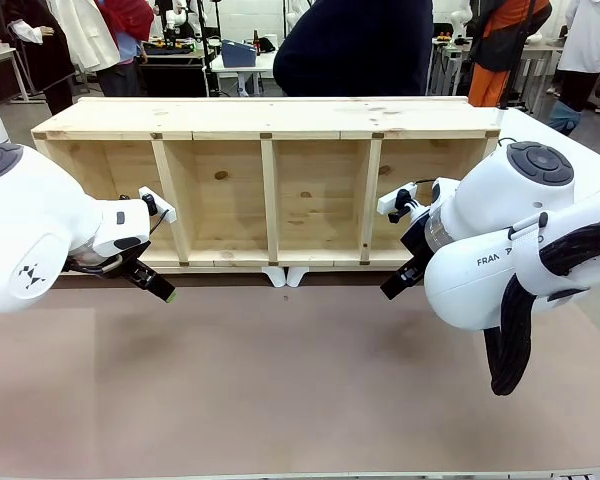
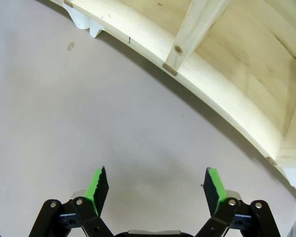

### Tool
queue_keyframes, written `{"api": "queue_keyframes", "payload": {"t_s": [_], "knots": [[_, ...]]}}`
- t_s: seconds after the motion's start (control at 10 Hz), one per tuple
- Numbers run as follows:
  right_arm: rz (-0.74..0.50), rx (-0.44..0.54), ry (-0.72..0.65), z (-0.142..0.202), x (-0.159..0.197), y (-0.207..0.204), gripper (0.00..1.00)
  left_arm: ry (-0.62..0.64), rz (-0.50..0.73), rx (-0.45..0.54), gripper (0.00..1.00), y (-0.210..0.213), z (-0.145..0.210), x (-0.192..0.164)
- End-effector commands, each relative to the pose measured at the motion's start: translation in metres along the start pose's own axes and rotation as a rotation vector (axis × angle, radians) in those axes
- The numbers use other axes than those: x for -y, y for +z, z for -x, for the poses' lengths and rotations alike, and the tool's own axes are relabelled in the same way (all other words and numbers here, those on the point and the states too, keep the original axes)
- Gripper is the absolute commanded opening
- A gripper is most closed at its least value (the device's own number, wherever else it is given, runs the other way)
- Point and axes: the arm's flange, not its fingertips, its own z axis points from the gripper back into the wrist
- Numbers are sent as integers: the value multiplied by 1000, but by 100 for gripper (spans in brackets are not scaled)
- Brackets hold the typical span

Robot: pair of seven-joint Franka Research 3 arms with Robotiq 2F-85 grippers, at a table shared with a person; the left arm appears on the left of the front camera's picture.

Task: Perform cable management.
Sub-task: When the cord part of the Power Cable appears at the lower middle area of the table and stops, grasp the cord part of the Power Cable.

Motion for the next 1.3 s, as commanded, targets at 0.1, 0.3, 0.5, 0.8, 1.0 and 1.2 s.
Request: {"api": "queue_keyframes", "payload": {"t_s": [0.1,0.3,0.5,0.8,1.0,1.2], "knots": [[45,17,1,3,-8,26,100,-20,-31,14,100,33,8,6],[76,33,-26,7,-11,54,100,-47,-62,24,100,64,10,13],[123,63,-31,18,-16,91,100,-64,-72,44,100,96,23,25],[157,92,-57,33,-9,143,100,-61,-102,109,100,156,41,28],[196,130,-83,44,0,178,100,-76,-128,178,100,201,59,28],[229,163,-102,60,3,206,100,-73,-163,245,100,234,83,29]]}}
